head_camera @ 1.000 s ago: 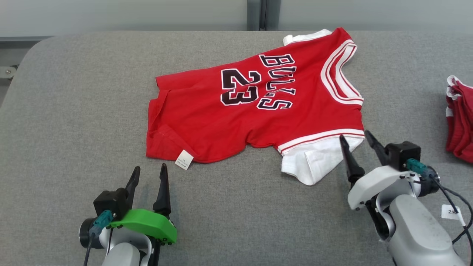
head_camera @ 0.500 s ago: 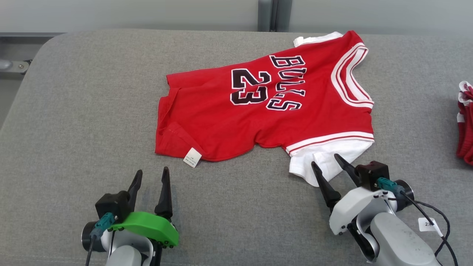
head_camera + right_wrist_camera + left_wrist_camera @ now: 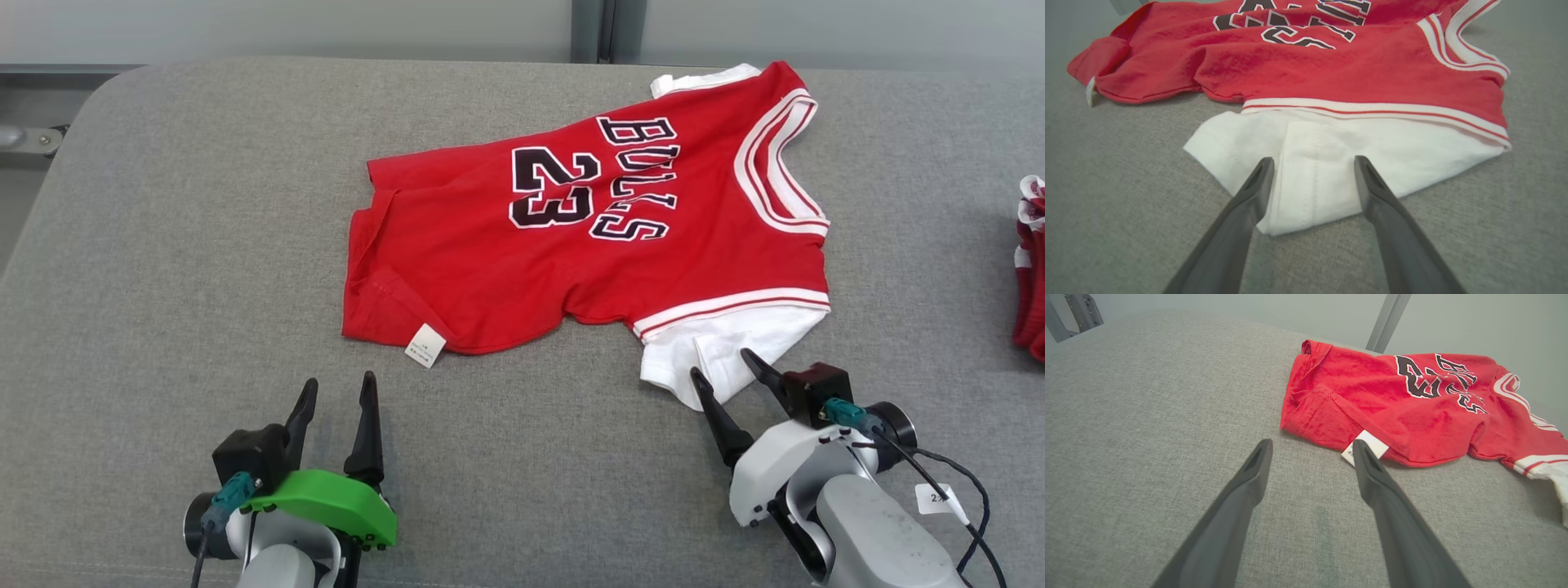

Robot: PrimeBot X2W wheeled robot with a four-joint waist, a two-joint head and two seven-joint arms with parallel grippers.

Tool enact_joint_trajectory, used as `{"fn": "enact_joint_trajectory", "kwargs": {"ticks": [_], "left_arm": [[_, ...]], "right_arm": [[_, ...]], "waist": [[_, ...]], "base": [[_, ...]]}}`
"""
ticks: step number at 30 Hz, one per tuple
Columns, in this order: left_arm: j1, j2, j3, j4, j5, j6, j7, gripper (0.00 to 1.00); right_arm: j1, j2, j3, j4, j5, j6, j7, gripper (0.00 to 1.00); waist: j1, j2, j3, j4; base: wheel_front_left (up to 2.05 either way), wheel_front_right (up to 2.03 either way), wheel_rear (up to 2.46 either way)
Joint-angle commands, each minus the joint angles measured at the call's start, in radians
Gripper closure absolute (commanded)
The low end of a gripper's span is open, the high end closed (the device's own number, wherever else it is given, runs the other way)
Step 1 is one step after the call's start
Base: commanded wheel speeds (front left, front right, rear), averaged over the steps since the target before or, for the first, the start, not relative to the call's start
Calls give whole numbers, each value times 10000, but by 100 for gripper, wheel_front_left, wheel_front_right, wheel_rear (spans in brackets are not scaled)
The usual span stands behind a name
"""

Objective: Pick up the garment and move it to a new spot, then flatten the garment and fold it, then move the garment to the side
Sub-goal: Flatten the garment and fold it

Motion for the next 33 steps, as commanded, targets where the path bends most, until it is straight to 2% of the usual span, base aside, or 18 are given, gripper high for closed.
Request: {"fn": "enact_joint_trajectory", "kwargs": {"ticks": [1,5,6,7,8,9,10,18,26,27,28,29,33], "left_arm": [[2,43,-16,-20,-47,25,-1,0],[88,43,-5,17,-66,-9,-1,0],[116,43,-5,3,-59,-12,-1,0],[144,43,-5,-20,-54,-12,-1,0],[172,43,-2,-37,-62,-9,-1,0],[199,43,2,-55,-83,-16,-1,0],[222,43,-1,-77,-89,-30,-1,0],[143,43,70,-170,92,-132,1,0],[206,41,182,-160,201,-180,1,0],[240,41,217,-150,216,-177,1,0],[260,44,242,-131,244,-174,0,0],[272,44,277,-107,272,-161,0,0],[251,46,419,-25,393,-105,0,0]], "right_arm": [[-74,26,-30,45,-149,-16,-27,0],[-101,140,-106,135,-255,-16,-27,0],[-94,143,-154,153,-242,-16,-27,13],[-85,144,-205,148,-236,-16,-27,51],[-60,160,-292,146,-217,-16,-27,70],[-29,165,-373,114,-229,-16,-27,98],[32,166,-481,71,-235,-16,-27,100],[637,290,-1475,-345,-159,-16,-29,100],[1856,776,-2507,-1686,251,-16,-29,100],[2054,857,-2771,-1840,372,-16,-27,86],[2239,919,-3076,-1989,475,-16,-27,58],[2417,982,-3326,-2135,518,-16,-29,0],[2960,1104,-3920,-2673,415,-12,-27,0]], "waist": [[0,0,-1,21],[0,0,-16,66],[0,0,-17,70],[0,0,-20,74],[0,0,-24,72],[0,0,-28,62],[0,0,-33,44],[0,0,-104,-468],[0,0,-198,-1170],[0,0,-212,-1283],[0,0,-221,-1386],[0,0,-237,-1489],[0,0,-275,-1832]], "base": [[0,0,0],[0,0,0],[0,0,0],[0,0,0],[0,0,0],[0,0,0],[0,0,0],[0,0,0],[0,0,0],[0,0,0],[0,0,0],[0,0,0],[0,0,0]]}}
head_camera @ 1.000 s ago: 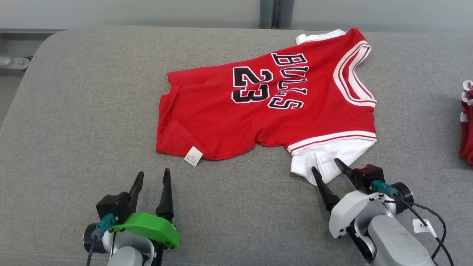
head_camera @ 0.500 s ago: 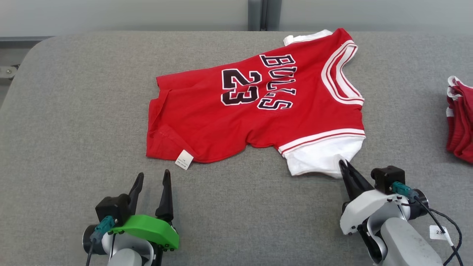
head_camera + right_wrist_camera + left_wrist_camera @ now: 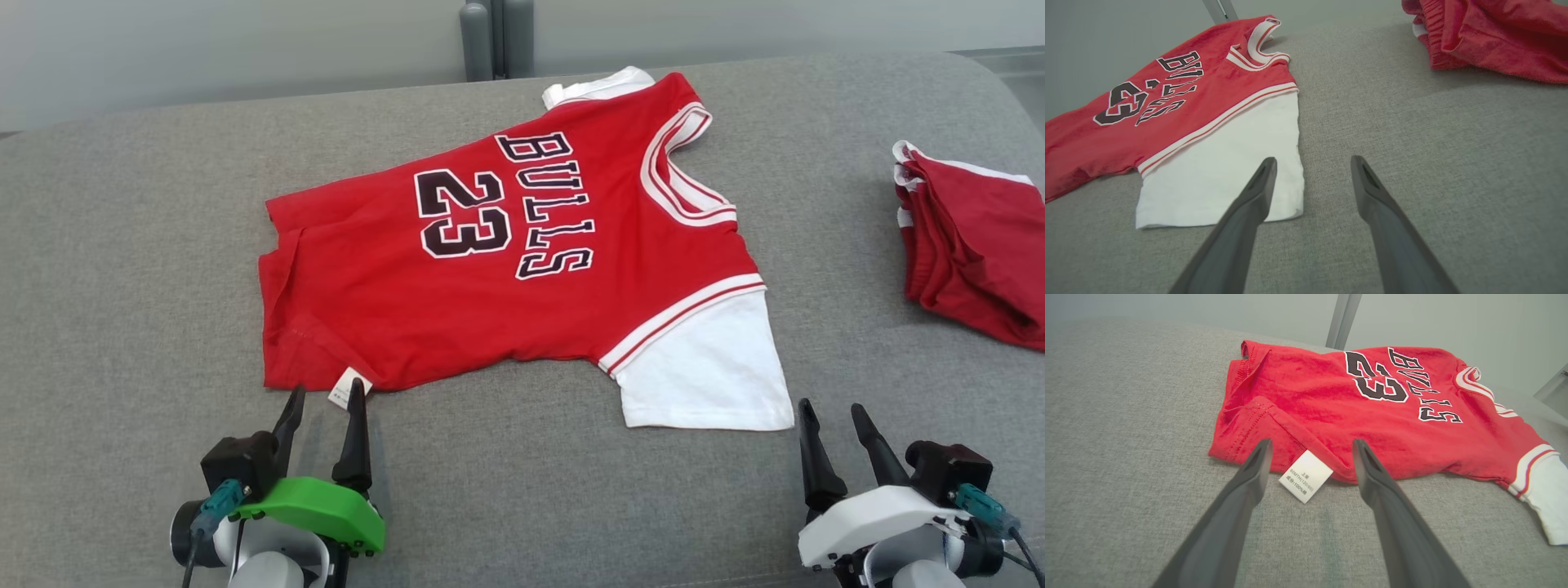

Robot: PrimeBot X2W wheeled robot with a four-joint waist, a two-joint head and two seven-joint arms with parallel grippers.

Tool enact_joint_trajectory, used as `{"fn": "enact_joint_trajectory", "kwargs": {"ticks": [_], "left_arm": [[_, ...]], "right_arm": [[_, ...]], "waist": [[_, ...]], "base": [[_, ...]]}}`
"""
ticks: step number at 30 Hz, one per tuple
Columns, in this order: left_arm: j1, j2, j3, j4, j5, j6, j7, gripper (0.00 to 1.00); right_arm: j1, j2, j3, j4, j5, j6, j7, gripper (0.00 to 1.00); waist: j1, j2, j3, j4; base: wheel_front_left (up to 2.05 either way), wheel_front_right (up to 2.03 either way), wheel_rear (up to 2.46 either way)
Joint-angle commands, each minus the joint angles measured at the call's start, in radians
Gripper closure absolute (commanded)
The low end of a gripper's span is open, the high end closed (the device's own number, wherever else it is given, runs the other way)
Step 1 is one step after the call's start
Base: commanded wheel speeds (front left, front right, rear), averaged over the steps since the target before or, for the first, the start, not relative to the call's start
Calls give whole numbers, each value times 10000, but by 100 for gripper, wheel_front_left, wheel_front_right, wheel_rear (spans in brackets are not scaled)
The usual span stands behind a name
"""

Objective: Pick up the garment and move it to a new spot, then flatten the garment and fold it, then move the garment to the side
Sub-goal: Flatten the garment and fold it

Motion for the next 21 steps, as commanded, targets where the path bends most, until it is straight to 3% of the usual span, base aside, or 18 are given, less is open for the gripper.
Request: {"fn": "enact_joint_trajectory", "kwargs": {"ticks": [1,15,21], "left_arm": [[96,50,77,15,86,73,0,0],[-125,50,1137,468,542,785,0,0],[-640,49,1599,534,866,603,0,0]], "right_arm": [[211,-3,-218,-139,-102,-7,-27,0],[-114,42,-413,-648,-781,-4,-27,0],[-275,39,-350,-674,-899,-6,-27,0]], "waist": [[0,0,-79,-329],[0,0,53,-639],[0,0,360,-603]], "base": [[0,0,0],[0,0,0],[0,0,0]]}}
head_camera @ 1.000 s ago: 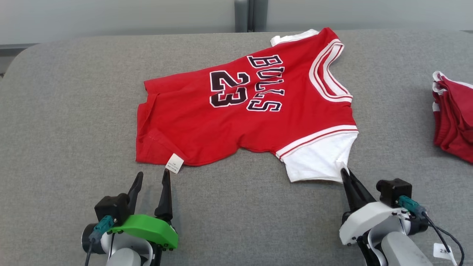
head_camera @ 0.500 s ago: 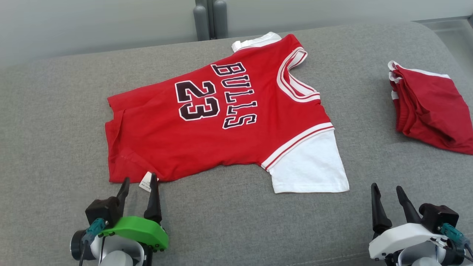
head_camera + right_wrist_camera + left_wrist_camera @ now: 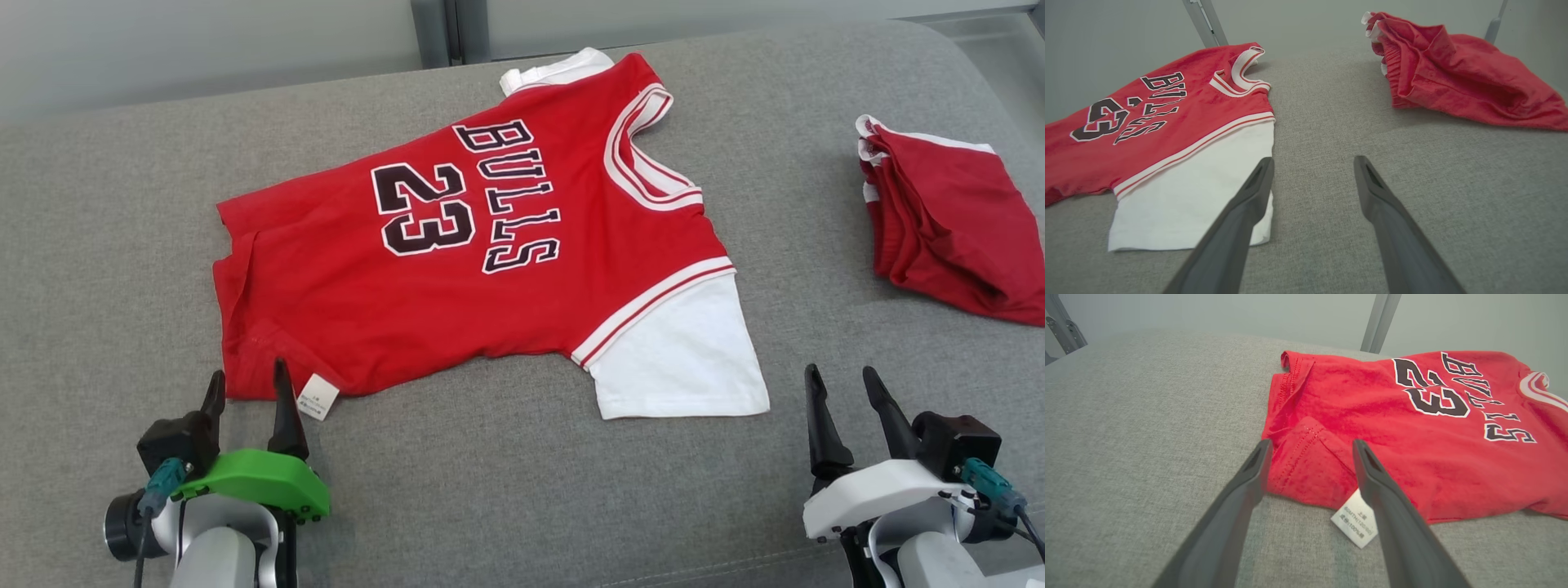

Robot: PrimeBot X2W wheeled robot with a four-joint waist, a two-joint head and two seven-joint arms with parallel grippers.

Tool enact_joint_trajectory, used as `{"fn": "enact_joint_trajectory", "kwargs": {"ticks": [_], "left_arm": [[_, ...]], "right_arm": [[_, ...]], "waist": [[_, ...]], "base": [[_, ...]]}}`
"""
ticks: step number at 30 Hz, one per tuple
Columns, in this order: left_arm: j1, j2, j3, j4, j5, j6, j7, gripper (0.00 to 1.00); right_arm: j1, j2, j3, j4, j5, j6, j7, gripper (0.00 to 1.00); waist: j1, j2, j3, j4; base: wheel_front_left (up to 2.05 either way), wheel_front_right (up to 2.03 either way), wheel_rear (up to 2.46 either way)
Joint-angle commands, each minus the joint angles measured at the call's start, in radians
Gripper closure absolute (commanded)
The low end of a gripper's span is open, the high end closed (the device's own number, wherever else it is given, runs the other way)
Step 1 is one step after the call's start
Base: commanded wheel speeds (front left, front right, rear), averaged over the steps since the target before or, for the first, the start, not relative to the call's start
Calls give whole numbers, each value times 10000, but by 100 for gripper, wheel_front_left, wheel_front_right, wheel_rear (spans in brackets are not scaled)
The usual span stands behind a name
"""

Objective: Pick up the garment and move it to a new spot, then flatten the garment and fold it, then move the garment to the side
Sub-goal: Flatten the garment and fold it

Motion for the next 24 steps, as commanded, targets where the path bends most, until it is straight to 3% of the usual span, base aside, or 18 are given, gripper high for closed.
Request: {"fn": "enact_joint_trajectory", "kwargs": {"ticks": [1,13,23,24], "left_arm": [[-254,44,93,4,149,-100,0,0],[-1551,60,673,1320,321,-876,0,0],[-2234,128,1207,2602,585,-1177,0,0],[-2243,122,1229,2690,551,-1223,0,26]], "right_arm": [[-100,-22,-5,9,-22,-6,-27,0],[-426,-21,131,132,27,-6,-27,0],[-408,-19,153,216,41,-6,-27,0],[-411,-20,156,230,54,-6,-27,0]], "waist": [[0,0,146,12],[0,0,622,-230],[0,0,666,-255],[0,0,656,-239]], "base": [[0,0,0],[0,0,0],[0,0,0],[0,0,0]]}}
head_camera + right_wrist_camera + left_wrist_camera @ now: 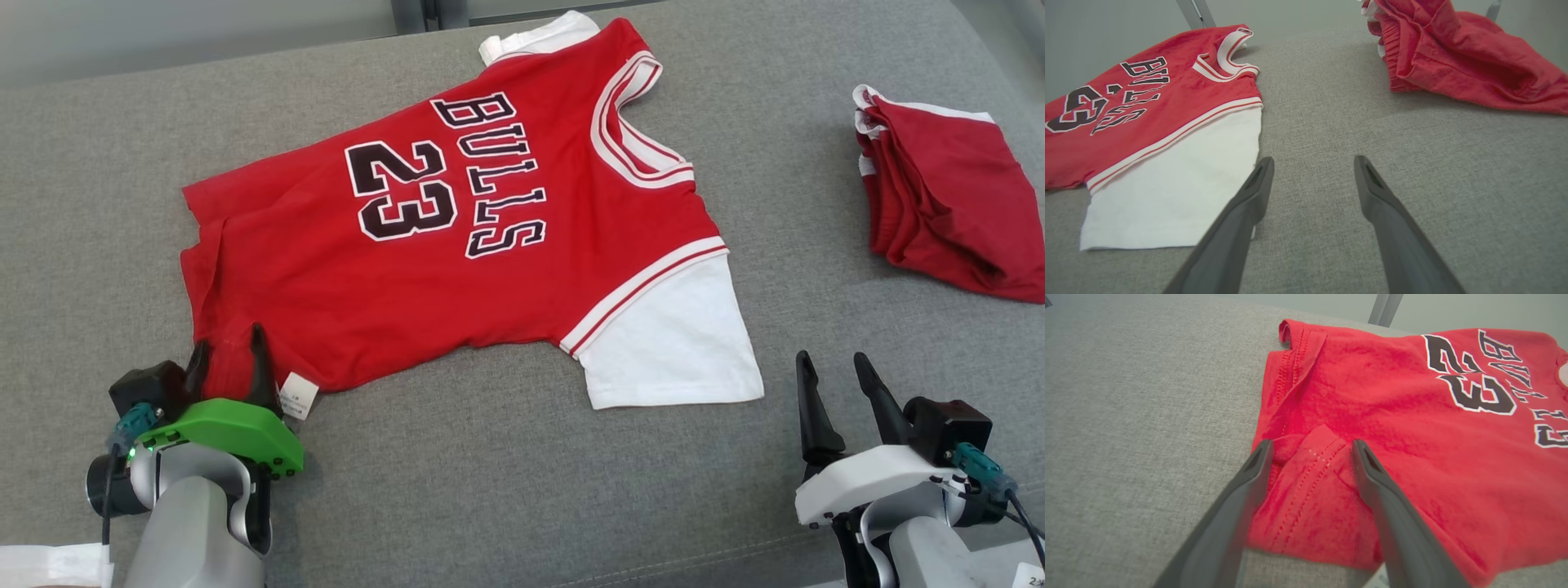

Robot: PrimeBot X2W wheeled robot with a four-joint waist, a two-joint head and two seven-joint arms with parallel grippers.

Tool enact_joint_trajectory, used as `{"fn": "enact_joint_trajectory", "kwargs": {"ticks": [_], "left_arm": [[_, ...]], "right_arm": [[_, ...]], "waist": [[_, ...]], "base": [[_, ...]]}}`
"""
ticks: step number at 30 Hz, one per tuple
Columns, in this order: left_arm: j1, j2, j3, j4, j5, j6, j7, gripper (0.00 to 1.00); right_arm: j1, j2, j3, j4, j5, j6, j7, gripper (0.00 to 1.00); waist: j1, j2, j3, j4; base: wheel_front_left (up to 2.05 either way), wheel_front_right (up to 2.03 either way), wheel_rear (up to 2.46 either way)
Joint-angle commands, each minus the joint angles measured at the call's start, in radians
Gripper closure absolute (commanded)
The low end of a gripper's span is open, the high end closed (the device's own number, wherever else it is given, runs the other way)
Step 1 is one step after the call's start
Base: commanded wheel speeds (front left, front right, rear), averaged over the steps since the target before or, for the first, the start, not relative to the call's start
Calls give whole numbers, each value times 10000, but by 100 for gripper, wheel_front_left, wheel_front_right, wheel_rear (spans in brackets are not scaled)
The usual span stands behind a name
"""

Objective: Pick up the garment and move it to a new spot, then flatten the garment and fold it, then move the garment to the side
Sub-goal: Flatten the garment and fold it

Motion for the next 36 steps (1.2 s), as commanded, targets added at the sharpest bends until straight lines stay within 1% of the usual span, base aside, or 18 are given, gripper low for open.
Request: {"fn": "enact_joint_trajectory", "kwargs": {"ticks": [1,2,8,12,15,19,23,24,25,27,30,32,36], "left_arm": [[-170,36,54,90,-45,-142,0,68],[-196,30,67,81,-50,-169,0,100],[37,-9,24,-283,-38,-309,0,100],[246,-30,-55,-421,-129,-349,0,100],[379,-30,-152,-816,-268,-392,0,100],[1040,-31,-433,-1530,-293,-408,0,100],[1781,-25,-516,-1667,-472,-408,0,100],[1976,-25,-480,-1636,-417,-409,0,55],[2168,-22,-433,-1575,-318,-408,0,0],[2461,-19,-226,-1449,-209,-384,0,0],[2852,-26,227,-1444,136,-74,0,0],[2998,-28,401,-1515,283,15,0,0],[3198,-30,473,-1853,333,28,0,0]], "right_arm": [[-33,-22,18,28,37,-6,-27,0],[-43,-21,34,26,46,-6,-27,0],[25,-22,-44,-8,57,-6,-27,0],[85,-23,-191,14,-15,-6,-27,0],[113,-22,-214,54,-39,-6,-27,0],[152,-23,-177,148,44,-6,-27,0],[314,-23,-207,276,123,-6,-27,0],[364,-25,-204,302,144,-6,-27,0],[413,-22,-183,340,146,-6,-27,0],[482,-23,-143,362,133,-6,-27,0],[605,-25,-127,273,34,-6,-27,0],[639,-25,-135,216,-18,-6,-27,0],[722,-25,-61,154,-124,-6,-27,0]], "waist": [[0,0,-20,41],[0,0,-21,60],[0,0,-79,274],[0,0,-201,583],[0,0,-351,848],[0,0,-620,1124],[0,0,-968,1352],[0,0,-1063,1393],[0,0,-1160,1423],[0,0,-1339,1453],[0,0,-1616,1394],[0,0,-1713,1352],[0,0,-1887,1250]], "base": [[0,0,0],[0,0,0],[0,0,0],[0,0,0],[0,0,0],[0,0,0],[0,0,0],[0,0,0],[0,0,0],[0,0,0],[0,0,0],[0,0,0],[0,0,0]]}}
